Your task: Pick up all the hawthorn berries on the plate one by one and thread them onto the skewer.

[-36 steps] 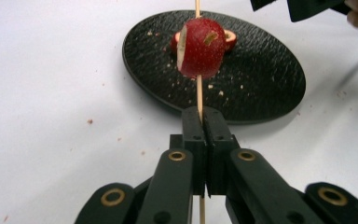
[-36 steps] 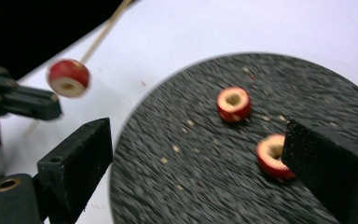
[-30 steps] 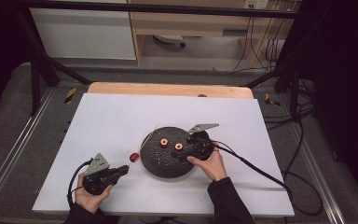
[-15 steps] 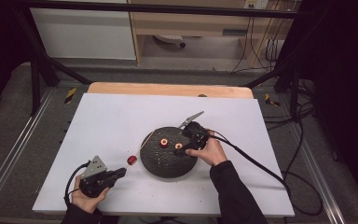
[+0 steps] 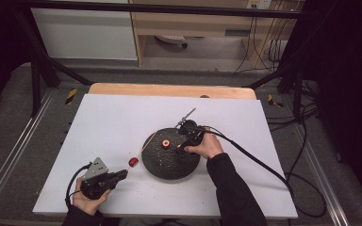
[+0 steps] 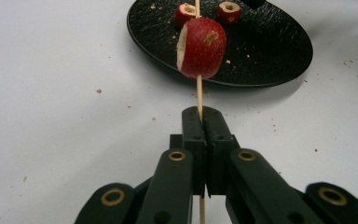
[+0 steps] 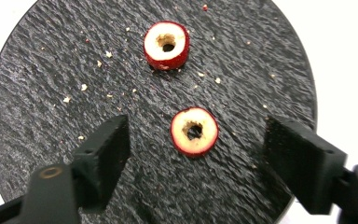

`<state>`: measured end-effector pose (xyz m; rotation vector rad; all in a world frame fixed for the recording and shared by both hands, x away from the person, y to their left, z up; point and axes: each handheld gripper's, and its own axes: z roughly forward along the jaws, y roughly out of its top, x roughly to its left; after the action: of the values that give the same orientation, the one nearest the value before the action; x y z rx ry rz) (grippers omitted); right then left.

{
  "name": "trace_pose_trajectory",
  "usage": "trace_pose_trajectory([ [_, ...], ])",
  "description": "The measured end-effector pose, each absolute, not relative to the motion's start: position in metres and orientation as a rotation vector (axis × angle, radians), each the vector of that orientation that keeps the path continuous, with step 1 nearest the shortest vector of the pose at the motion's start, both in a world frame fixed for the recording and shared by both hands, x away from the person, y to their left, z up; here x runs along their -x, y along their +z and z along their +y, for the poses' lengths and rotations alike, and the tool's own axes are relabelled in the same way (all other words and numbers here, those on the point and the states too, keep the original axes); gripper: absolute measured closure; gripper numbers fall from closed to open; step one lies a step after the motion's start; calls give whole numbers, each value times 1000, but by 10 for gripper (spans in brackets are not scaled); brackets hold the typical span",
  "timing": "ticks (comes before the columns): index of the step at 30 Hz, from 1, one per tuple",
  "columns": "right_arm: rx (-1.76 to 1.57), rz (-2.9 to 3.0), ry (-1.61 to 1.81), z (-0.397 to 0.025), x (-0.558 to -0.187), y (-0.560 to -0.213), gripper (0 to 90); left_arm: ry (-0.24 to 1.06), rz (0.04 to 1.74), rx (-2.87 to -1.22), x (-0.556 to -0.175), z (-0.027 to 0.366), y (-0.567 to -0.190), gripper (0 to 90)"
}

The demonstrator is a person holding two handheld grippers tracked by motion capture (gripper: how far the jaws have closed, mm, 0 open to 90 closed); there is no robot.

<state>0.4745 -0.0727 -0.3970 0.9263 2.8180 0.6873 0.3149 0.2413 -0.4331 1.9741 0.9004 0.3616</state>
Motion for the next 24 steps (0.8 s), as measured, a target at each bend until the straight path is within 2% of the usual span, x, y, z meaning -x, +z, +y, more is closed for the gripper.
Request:
trace_pose_trajectory([
  [16,-917,2920,534,-63,-493,-404,499,357,900,-1978,-316,241,-434,886],
  [24,-931,2943,538,-62,-494,-404,554,355,903,-1977,-316,241,-434,886],
])
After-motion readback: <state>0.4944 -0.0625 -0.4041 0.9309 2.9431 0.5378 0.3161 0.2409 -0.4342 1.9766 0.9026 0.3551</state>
